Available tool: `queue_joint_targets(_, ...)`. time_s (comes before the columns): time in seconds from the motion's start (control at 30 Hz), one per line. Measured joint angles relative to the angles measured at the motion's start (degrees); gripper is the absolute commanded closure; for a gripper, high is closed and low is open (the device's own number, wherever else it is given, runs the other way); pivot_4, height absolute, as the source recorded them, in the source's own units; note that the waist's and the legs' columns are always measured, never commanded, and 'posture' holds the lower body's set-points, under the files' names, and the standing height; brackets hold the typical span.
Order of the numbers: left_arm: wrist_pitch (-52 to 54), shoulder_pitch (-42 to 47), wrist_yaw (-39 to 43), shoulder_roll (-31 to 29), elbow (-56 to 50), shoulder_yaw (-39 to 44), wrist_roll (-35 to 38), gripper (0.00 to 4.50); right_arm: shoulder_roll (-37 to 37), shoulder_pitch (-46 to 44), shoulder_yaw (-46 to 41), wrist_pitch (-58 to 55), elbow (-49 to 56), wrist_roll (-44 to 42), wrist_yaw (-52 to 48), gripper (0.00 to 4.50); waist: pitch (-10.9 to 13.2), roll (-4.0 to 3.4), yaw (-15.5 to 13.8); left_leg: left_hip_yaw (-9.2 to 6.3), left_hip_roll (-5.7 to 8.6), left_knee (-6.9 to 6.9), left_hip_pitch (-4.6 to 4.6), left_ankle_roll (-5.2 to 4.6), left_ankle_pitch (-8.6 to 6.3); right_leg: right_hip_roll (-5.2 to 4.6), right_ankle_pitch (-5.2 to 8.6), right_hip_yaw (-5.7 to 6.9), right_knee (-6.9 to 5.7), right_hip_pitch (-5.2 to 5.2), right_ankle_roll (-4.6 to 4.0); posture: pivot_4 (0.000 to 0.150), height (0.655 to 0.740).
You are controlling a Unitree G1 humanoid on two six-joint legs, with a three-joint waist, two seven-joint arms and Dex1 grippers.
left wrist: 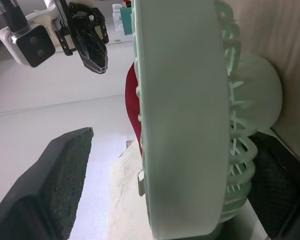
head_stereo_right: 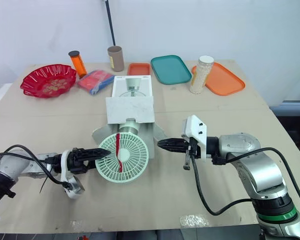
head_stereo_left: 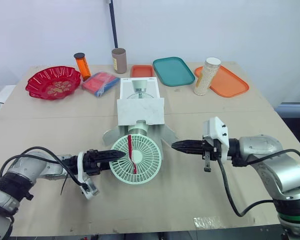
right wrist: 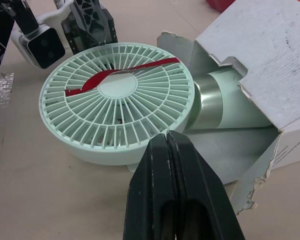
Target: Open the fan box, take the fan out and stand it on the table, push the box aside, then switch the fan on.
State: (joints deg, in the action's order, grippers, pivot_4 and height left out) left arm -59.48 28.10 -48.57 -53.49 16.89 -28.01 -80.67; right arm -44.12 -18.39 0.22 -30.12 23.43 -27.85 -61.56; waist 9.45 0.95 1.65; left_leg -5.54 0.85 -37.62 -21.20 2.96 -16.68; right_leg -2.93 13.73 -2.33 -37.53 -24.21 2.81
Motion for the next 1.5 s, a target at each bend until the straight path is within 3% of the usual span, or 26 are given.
queue_joint_targets(0.17, 1.84, -0.38, -1.41, -0.02, 0.63, -2.56, -0.33, 2.53, -0.01, 0.29, 0.00, 0.00, 0.00, 0.03, 0.49, 4.50, -0.01, 0.02, -0.01, 0.00, 0.01, -0.03, 0.00, 0.00, 0.00, 0.00, 0.00, -0.01, -0.05, 0.00, 0.00, 0.150, 0.7400)
queue_joint_targets(0.47, 3.04, -0.01, -3.90, -0.09, 2.23, -5.32, 0.39, 2.60, 0.00, 0.36, 0.17, 0.04, 0.00, 0.13, 0.73, 4.50, -0.09, 0.14, -0.13, 0.00, 0.02, -0.11, 0.01, 0.00, 0.00, -0.01, 0.00, -0.01, -0.14, 0.00, 0.00, 0.150, 0.7400)
queue_joint_targets(0.67, -3.66, -1.54, 5.88, -2.43, 0.62, -4.00, 12.95, 2.60, 0.02, 0.35, 0.88, 0.48, -0.05, 0.54, 1.01, 4.50, -0.18, 0.22, -0.17, 0.02, 0.03, -0.13, 0.04, -0.01, -0.01, -0.04, 0.00, -0.04, -0.19, 0.00, 0.00, 0.150, 0.7400)
queue_joint_targets(0.93, -10.68, -11.12, 23.84, -10.74, -9.46, -1.19, 38.93, 2.60, 0.38, 0.41, 2.33, 2.11, -1.01, 2.25, 0.83, 4.50, -0.26, 0.29, -0.21, 0.11, -0.05, -0.18, 0.10, -0.04, -0.02, -0.01, 0.01, -0.10, -0.22, 0.00, 0.00, 0.150, 0.7400)
queue_joint_targets(1.0, -11.23, -13.87, 30.27, -14.33, -11.99, -1.47, 49.65, 2.60, 0.66, 0.32, 2.71, 2.63, -1.44, 2.54, 0.71, 4.50, -0.28, 0.25, -0.21, 0.12, -0.05, -0.18, 0.14, -0.05, -0.03, -0.02, 0.01, -0.11, -0.22, 0.03, 0.00, 0.150, 0.7400)
queue_joint_targets(1.03, -11.25, -14.05, 30.87, -14.49, -12.14, -1.54, 50.78, 2.60, 0.70, 0.32, 2.82, 2.71, -1.46, 2.57, 0.70, 4.50, -0.30, 0.22, -0.23, 0.13, -0.05, -0.18, 0.16, -0.06, -0.03, -0.02, 0.01, -0.12, -0.22, 0.05, 0.00, 0.150, 0.7400)
queue_joint_targets(1.17, -8.77, -14.82, 41.35, -17.15, -14.84, -3.30, 66.42, 2.60, 1.42, -0.30, 4.34, 3.23, -2.69, 3.15, 0.46, 4.50, -0.32, 0.26, -0.20, 0.11, -0.07, -0.28, 0.16, -0.07, -0.04, 0.03, 0.01, -0.11, -0.20, 0.12, 0.00, 0.150, 0.7400)
queue_joint_targets(1.33, 0.26, -17.82, 59.38, -25.18, -25.07, -5.22, 95.52, 2.60, 2.06, -1.36, 4.98, 4.17, -4.19, 3.72, 0.18, 4.50, -0.32, 0.25, -0.09, 0.16, -0.19, -0.33, 0.17, -0.29, -0.17, 0.11, 0.02, -0.13, -0.18, 0.12, -0.02, 0.150, 0.7400)
queue_joint_targets(1.5, 13.32, -18.39, 73.66, -24.24, -32.97, -1.18, 115.41, 2.60, 2.91, -1.95, 6.61, 4.65, -4.73, 4.21, 0.18, 4.50, -0.32, 0.23, -0.04, 0.17, -0.22, -0.50, 0.17, -0.38, -0.22, 0.22, 0.02, -0.15, -0.14, 0.24, -0.01, 0.150, 0.7400)
